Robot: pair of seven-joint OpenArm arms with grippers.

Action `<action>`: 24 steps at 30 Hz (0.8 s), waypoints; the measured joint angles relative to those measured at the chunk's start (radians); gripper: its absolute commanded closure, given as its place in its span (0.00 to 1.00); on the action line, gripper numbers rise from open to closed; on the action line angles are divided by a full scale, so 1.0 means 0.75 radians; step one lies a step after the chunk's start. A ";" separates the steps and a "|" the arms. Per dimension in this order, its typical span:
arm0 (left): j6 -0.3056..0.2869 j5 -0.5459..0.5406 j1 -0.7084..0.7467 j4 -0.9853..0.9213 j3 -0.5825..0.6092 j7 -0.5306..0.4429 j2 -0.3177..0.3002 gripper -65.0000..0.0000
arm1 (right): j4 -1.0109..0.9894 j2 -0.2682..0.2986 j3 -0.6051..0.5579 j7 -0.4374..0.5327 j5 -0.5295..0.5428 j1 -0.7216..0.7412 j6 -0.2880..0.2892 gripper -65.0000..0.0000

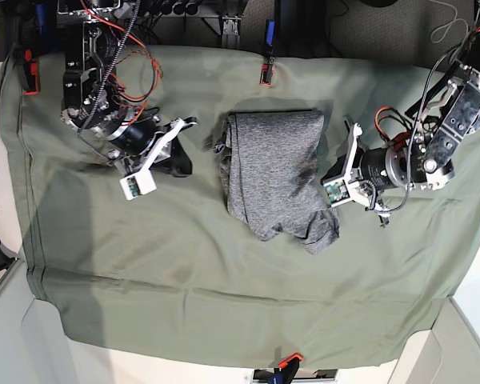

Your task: Fold the T-shirt properly

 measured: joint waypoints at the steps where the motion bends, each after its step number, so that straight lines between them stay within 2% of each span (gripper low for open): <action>1: 0.014 0.003 0.038 0.028 -0.009 0.016 -0.015 1.00 | 0.033 0.009 0.031 -0.024 0.011 -0.016 -0.002 1.00; 4: 0.042 -0.023 0.157 0.119 -0.102 0.036 -0.024 1.00 | 0.132 0.042 0.096 -0.100 0.107 -0.081 0.001 1.00; 6: 0.042 -0.097 0.252 0.178 -0.203 0.060 -0.039 1.00 | 0.192 0.092 0.117 -0.110 0.160 -0.137 -0.003 1.00; 11: -0.127 -0.378 0.565 0.279 -0.493 0.205 -0.063 1.00 | 0.320 0.201 0.135 -0.131 0.216 -0.365 -0.005 1.00; 14: -0.158 -0.533 0.760 0.345 -0.630 0.228 -0.061 1.00 | 0.388 0.256 0.127 -0.151 0.289 -0.517 0.000 1.00; 19: -0.153 -0.454 1.116 0.372 -0.747 0.237 -0.065 1.00 | 0.429 0.382 0.128 -0.140 0.334 -0.759 0.015 1.00; 22: -0.158 -0.254 1.308 0.373 -0.737 0.198 -0.063 1.00 | 0.428 0.431 0.125 -0.145 0.331 -0.892 0.030 1.00; 24: -0.157 -0.078 1.419 0.373 -0.740 0.102 -0.065 1.00 | 0.428 0.475 0.104 -0.144 0.316 -0.948 0.030 1.00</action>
